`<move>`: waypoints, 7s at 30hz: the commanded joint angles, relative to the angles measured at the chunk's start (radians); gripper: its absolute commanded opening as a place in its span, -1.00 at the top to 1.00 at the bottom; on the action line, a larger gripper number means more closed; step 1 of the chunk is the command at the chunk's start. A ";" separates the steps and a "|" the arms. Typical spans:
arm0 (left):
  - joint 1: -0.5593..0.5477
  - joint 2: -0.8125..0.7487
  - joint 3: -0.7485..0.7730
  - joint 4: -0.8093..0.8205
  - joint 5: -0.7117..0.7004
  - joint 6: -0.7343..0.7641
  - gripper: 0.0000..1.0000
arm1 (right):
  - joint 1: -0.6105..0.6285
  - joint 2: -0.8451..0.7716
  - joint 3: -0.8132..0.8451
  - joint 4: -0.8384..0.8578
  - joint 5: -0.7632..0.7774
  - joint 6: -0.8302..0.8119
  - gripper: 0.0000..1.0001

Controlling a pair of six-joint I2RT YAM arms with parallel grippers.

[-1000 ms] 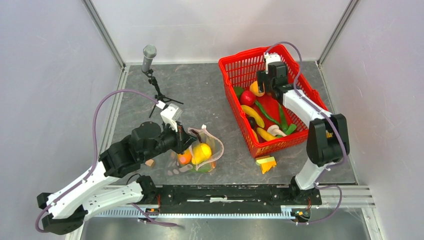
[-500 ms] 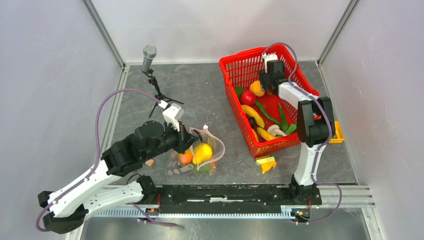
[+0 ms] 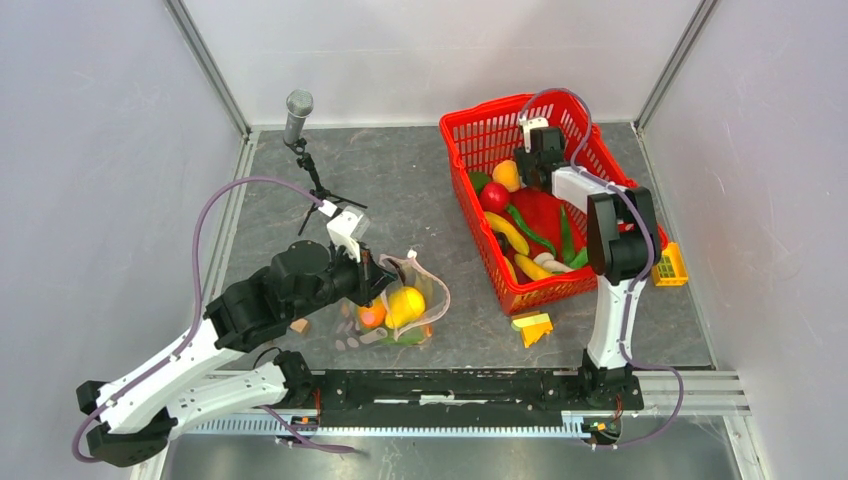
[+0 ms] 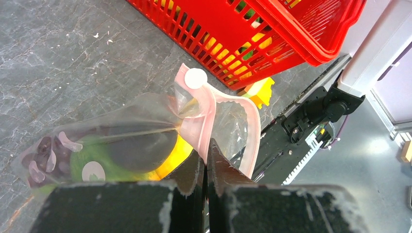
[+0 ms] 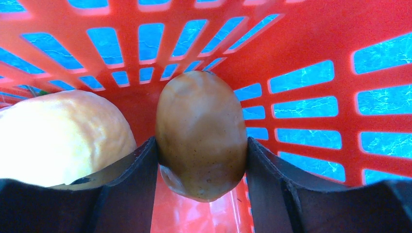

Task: Place the food in the zip-top bag and seal the zipper
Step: Pick up the fake vegetable from the bin, then place the fake vegetable in the zipper food storage bag, then zip the zipper food storage bag at the center of the board.

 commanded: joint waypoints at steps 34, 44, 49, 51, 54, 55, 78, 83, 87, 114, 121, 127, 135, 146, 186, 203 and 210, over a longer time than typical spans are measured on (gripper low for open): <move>0.001 -0.051 -0.044 0.119 -0.009 -0.001 0.87 | -0.004 -1.292 -0.917 0.543 -0.973 0.559 0.23; 0.001 -0.036 -0.047 0.146 0.007 -0.009 0.80 | 0.100 -1.408 -0.986 0.572 -0.969 0.643 0.26; 0.001 -0.033 -0.045 0.150 0.008 -0.009 0.81 | 0.302 -1.406 -0.908 0.397 -0.832 0.517 0.23; 0.000 -0.029 -0.043 0.150 0.014 -0.008 0.89 | 0.365 -1.390 -0.905 0.419 -0.837 0.530 0.23; 0.001 -0.017 -0.037 0.135 0.023 -0.002 0.96 | 0.470 -1.362 -0.909 0.448 -0.818 0.543 0.23; 0.001 -0.014 -0.034 0.128 0.022 0.000 0.96 | 0.504 -1.353 -0.909 0.447 -0.804 0.540 0.24; 0.001 -0.012 0.020 0.059 0.072 0.018 0.95 | 1.045 -1.085 -0.811 0.232 -0.008 0.389 0.29; 0.001 0.024 0.048 0.040 0.151 0.033 0.96 | 1.050 -1.041 -0.792 0.298 -0.029 0.364 0.28; 0.001 0.064 0.069 0.055 0.217 0.024 0.96 | 1.059 -0.970 -0.757 0.372 -0.181 0.368 0.26; 0.001 -0.099 0.067 0.101 -0.014 0.001 0.96 | 1.087 -1.160 -0.686 0.324 -0.366 0.223 -0.78; 0.001 -0.105 0.049 0.112 -0.029 -0.002 0.96 | 1.087 -1.260 -0.719 0.250 -0.232 0.249 -0.67; 0.000 -0.094 0.047 0.129 -0.016 -0.003 0.96 | 1.087 -1.206 -0.709 0.134 -0.045 0.288 -0.46; 0.000 -0.090 0.043 0.129 -0.002 -0.001 0.95 | 1.087 -1.115 -0.697 0.144 0.033 0.304 0.17; 0.001 -0.077 0.065 0.075 0.003 0.016 0.70 | 1.087 -1.120 -0.660 0.224 0.051 0.347 1.00; -0.004 -0.168 -0.208 0.276 -0.090 -0.105 -0.73 | 0.845 -0.718 -0.182 0.248 0.484 0.547 1.00; -0.089 0.019 -0.284 0.576 -0.248 -0.171 -0.70 | 0.840 -0.668 -0.151 0.202 0.426 0.552 1.00; -0.089 0.092 -0.268 0.588 -0.327 -0.154 -0.30 | 0.848 -0.698 -0.192 0.213 0.429 0.555 1.00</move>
